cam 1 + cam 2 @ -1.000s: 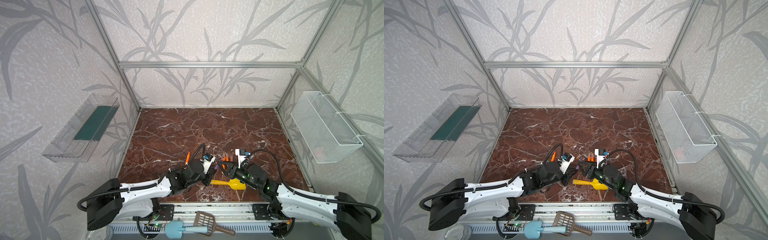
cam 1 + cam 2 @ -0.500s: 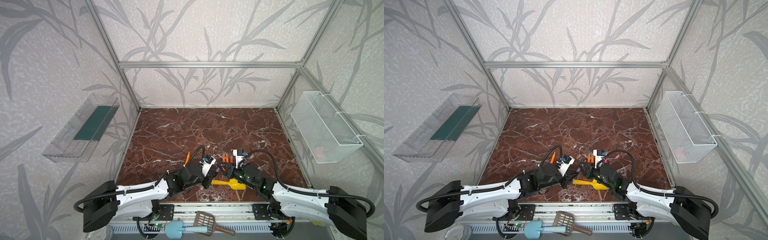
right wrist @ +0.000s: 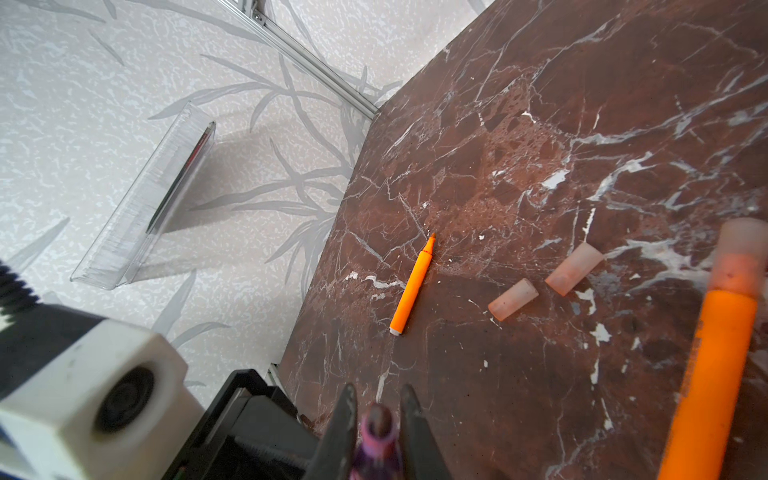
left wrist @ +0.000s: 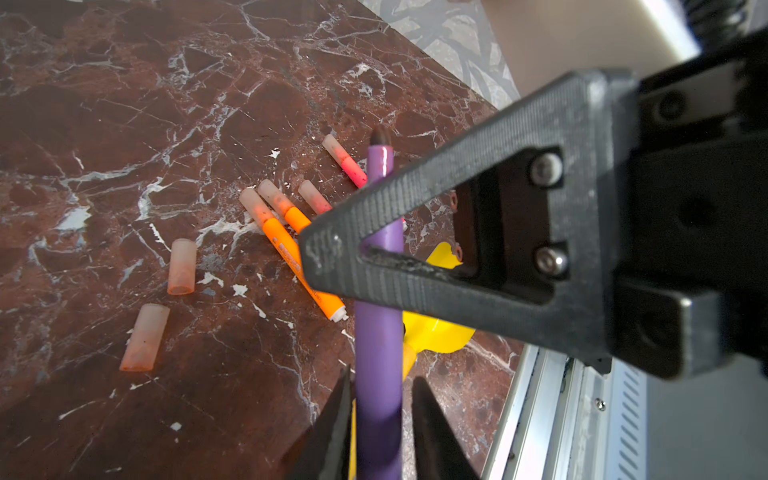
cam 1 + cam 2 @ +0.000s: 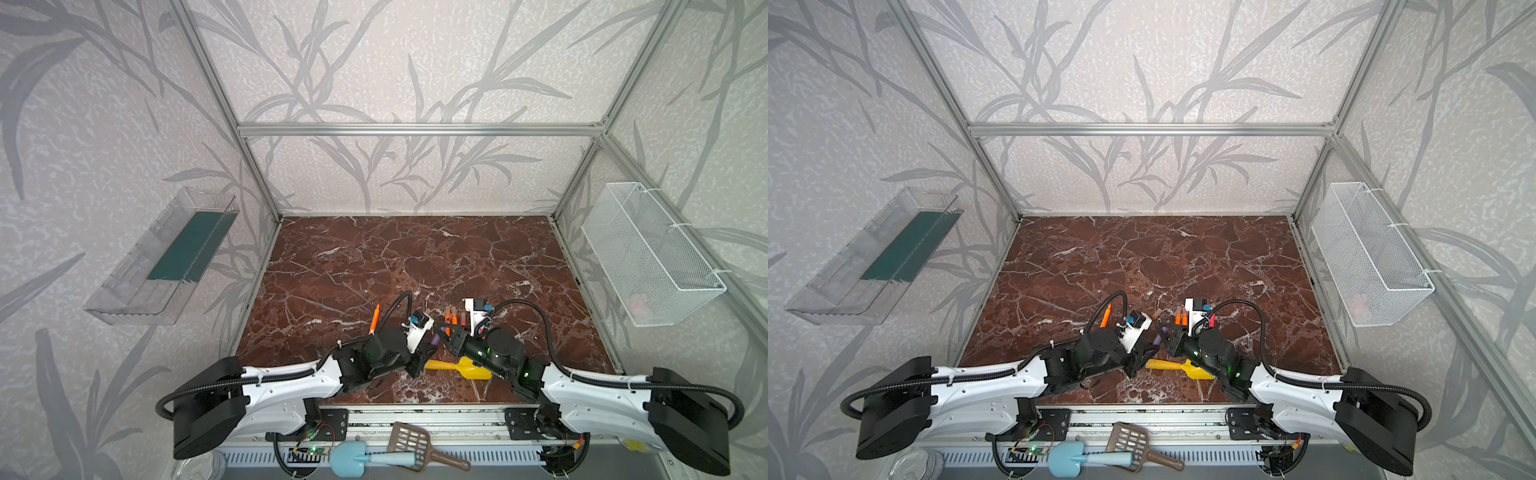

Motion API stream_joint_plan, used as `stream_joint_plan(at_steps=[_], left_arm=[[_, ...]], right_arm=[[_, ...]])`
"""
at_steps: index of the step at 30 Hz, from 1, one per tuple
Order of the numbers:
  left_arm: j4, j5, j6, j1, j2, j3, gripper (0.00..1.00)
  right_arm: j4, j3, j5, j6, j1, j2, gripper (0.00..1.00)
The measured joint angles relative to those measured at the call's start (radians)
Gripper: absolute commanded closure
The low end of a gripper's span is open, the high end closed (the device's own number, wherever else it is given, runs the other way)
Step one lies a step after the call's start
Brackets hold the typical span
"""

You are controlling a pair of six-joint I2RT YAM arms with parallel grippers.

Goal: Insert the pens into the pen caps

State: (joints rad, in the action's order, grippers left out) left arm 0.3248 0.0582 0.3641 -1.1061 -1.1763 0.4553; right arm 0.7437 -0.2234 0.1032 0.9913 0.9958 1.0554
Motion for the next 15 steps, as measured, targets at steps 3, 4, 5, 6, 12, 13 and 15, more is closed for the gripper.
stream_joint_plan(at_steps=[3, 4, 5, 6, 12, 13, 15], left_arm=[[0.028, -0.004, -0.004, 0.0, -0.015, 0.0, 0.6], [0.035, -0.005, -0.005, 0.0, -0.017, 0.0, 0.59], [0.043, -0.005, -0.005, 0.0, -0.018, 0.0, 0.59], [0.049, -0.005, -0.005, 0.0, -0.019, 0.0, 0.59], [0.103, -0.007, -0.005, 0.0, -0.024, -0.008, 0.64], [0.113, -0.008, -0.005, 0.0, -0.027, -0.011, 0.66], [0.124, -0.011, -0.007, 0.0, -0.035, -0.016, 0.71]], right_arm=[[0.037, 0.01, 0.006, 0.006, 0.011, 0.001, 1.0], [0.05, 0.014, 0.009, 0.008, 0.013, 0.003, 1.0], [0.065, 0.018, 0.011, 0.01, 0.014, 0.005, 1.0], [0.074, 0.019, 0.015, 0.011, 0.017, 0.007, 1.0], [0.128, 0.025, 0.035, 0.026, 0.069, 0.017, 1.0], [0.138, 0.027, 0.039, 0.027, 0.076, 0.021, 1.0], [0.151, 0.03, 0.048, 0.03, 0.085, 0.031, 1.0]])
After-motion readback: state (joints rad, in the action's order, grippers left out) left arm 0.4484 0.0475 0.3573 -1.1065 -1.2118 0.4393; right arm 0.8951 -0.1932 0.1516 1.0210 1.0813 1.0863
